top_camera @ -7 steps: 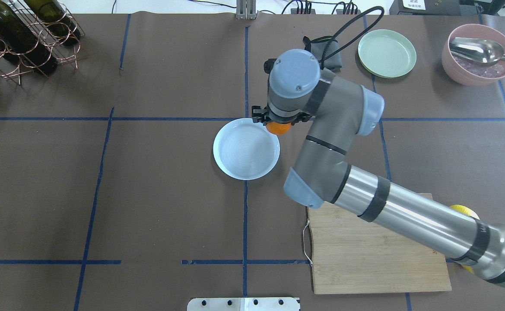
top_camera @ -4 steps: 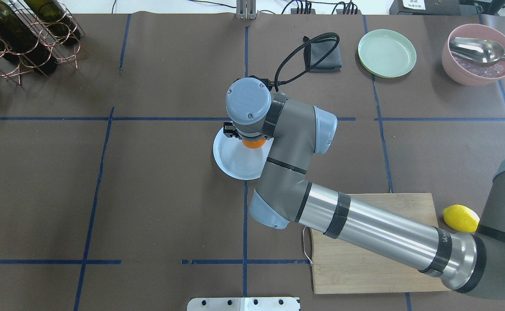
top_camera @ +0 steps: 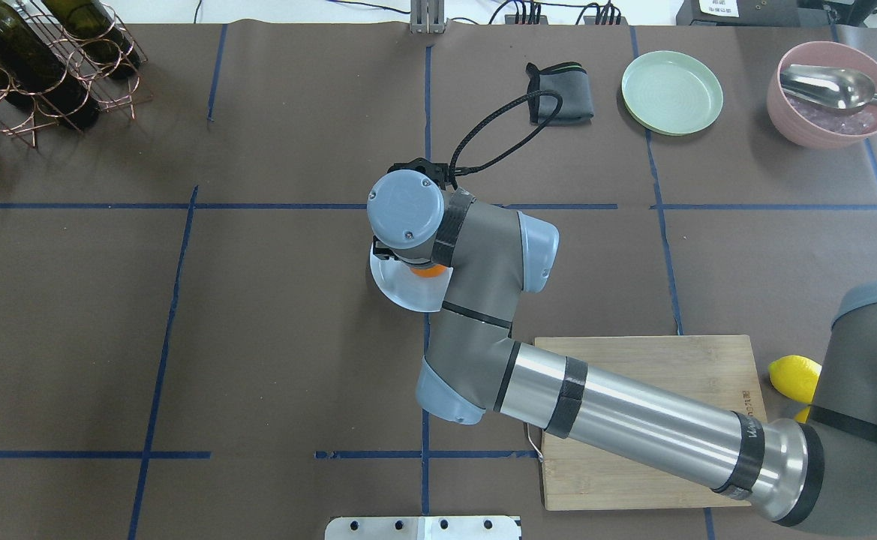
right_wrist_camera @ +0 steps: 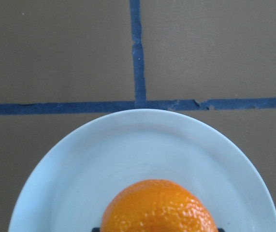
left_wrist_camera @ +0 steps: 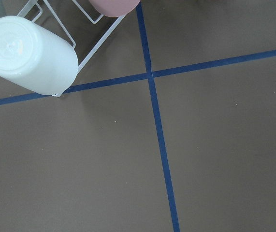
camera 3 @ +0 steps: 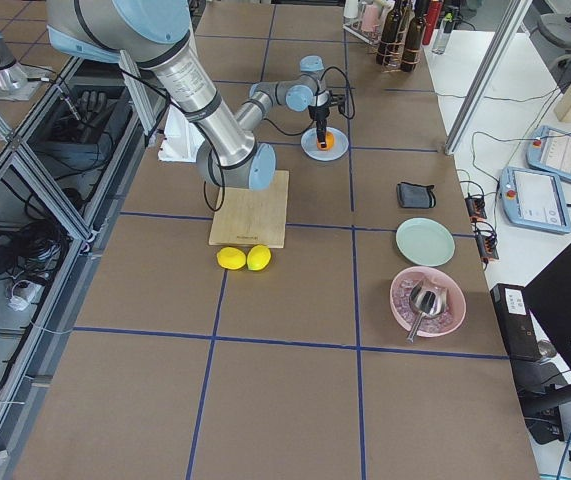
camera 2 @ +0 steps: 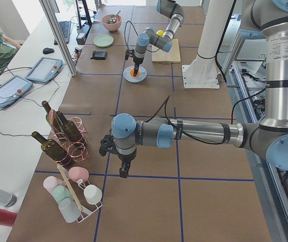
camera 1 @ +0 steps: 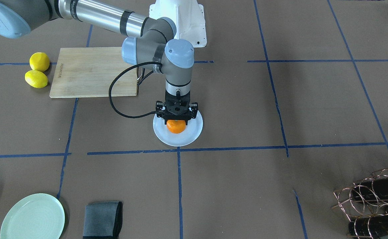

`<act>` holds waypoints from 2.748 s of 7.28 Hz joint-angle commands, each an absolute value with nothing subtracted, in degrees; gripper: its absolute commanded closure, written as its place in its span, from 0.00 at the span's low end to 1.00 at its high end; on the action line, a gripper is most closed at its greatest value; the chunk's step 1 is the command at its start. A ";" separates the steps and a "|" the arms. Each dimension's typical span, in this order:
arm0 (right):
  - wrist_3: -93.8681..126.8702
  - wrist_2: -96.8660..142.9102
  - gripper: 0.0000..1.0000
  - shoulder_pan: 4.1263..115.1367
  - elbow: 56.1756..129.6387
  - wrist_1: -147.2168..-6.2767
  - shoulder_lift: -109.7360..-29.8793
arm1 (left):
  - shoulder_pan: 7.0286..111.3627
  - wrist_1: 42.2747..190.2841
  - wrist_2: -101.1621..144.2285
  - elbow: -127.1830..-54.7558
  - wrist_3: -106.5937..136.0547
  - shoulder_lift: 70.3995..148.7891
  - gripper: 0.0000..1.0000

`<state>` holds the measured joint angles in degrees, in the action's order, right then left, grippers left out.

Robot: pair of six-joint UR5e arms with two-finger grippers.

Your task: Pick orange to plate

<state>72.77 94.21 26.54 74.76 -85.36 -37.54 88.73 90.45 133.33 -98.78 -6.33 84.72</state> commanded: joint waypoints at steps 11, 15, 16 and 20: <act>-9.05 126.02 0.00 76.23 101.80 -105.55 -70.29 | 88.86 90.09 133.59 -98.70 -6.77 83.76 0.00; -13.18 126.56 0.00 87.00 100.81 -104.61 -87.76 | 88.86 90.18 133.59 -99.05 -6.77 83.76 0.00; -12.66 127.00 0.00 87.19 100.81 -101.20 -90.59 | 88.94 90.26 133.59 -99.23 -6.85 83.76 0.00; -12.74 132.36 0.00 87.10 98.89 -99.32 -94.74 | 88.86 90.09 133.42 -99.49 -6.77 83.76 0.00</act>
<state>-12.65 131.26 87.08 100.07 -99.48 -94.06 88.93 90.13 133.44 -99.50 -6.80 83.72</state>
